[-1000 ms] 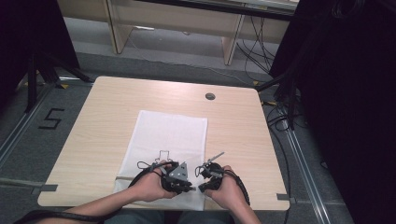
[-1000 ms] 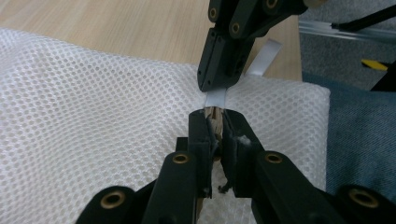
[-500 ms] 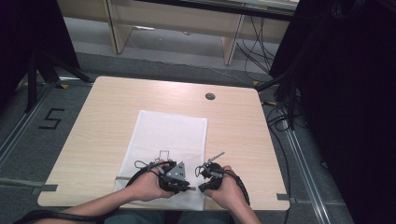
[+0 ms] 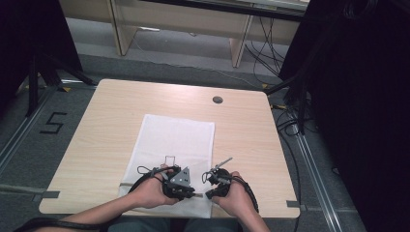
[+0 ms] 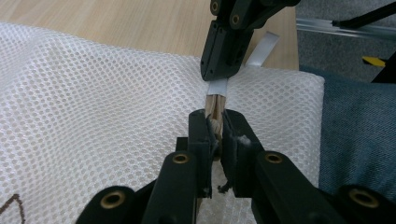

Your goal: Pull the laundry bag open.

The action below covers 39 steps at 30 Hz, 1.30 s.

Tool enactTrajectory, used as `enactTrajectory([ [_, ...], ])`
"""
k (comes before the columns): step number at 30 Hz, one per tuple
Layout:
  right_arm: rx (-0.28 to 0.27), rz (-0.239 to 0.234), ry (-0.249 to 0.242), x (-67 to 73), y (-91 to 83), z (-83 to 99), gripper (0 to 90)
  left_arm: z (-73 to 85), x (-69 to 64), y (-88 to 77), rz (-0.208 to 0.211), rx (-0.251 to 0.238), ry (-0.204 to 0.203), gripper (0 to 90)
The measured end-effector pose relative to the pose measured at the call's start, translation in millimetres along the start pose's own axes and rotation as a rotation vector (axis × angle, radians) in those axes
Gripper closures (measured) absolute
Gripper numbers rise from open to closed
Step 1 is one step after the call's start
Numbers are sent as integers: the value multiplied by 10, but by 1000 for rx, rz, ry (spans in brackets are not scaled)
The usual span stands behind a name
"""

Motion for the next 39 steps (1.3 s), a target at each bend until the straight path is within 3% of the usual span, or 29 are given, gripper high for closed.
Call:
enactTrajectory([
  [8, 11, 6, 8, 8, -5, 7, 900, 14, 5, -55, 10, -22, -24, 820],
  [13, 2, 4, -15, -2, 0, -2, 900, 17, 14, -71, 17, -31, -41, 820],
  [27, 9, 15, -17, -1, 2, -3, 900, 60, 21, -123, 14, -29, -10, 820],
  [39, 9, 12, -17, 1, 1, -4, 900, 82, 37, -160, 12, -35, -16, 820],
])
Point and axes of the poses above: each handheld gripper's, and its own axes: y roughly forward along the jaws, z roughly out of its underside, x roughly to its left, the point moved 9 cm from there along y, roughly forward along the jaws, and after that the axes turned 15 degrees about -y, right-handed, at the moved point
